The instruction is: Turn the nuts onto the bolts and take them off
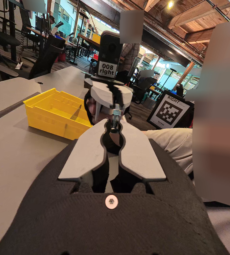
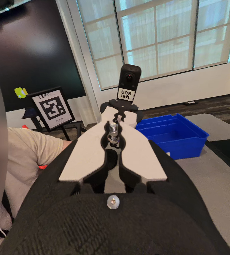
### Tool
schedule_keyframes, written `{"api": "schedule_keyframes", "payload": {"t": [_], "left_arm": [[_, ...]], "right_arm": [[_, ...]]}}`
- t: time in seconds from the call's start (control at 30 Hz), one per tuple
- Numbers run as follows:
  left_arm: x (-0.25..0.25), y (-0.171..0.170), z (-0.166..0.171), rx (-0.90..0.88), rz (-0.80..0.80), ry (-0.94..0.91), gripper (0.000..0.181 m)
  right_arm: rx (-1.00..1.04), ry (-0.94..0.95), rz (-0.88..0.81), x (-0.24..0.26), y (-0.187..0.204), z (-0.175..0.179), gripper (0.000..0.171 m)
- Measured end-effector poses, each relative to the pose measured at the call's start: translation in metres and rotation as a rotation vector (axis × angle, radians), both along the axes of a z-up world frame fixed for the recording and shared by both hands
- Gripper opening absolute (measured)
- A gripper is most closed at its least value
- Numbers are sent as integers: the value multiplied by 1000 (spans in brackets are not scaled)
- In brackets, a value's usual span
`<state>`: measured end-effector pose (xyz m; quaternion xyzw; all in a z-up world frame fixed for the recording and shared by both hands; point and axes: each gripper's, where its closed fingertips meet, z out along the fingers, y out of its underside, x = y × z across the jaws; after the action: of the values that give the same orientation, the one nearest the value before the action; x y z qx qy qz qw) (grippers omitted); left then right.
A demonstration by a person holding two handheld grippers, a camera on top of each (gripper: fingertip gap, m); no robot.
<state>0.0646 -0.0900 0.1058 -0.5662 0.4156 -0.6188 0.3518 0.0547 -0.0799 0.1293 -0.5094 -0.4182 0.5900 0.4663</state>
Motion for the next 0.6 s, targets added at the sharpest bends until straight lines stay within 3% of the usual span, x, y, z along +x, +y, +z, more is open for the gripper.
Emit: {"api": "schedule_keyframes", "payload": {"t": [0.6], "left_arm": [[2, -1, 2, -27, -12, -26, 9]], "right_arm": [[2, -11, 26, 2, 2, -3, 19]]}}
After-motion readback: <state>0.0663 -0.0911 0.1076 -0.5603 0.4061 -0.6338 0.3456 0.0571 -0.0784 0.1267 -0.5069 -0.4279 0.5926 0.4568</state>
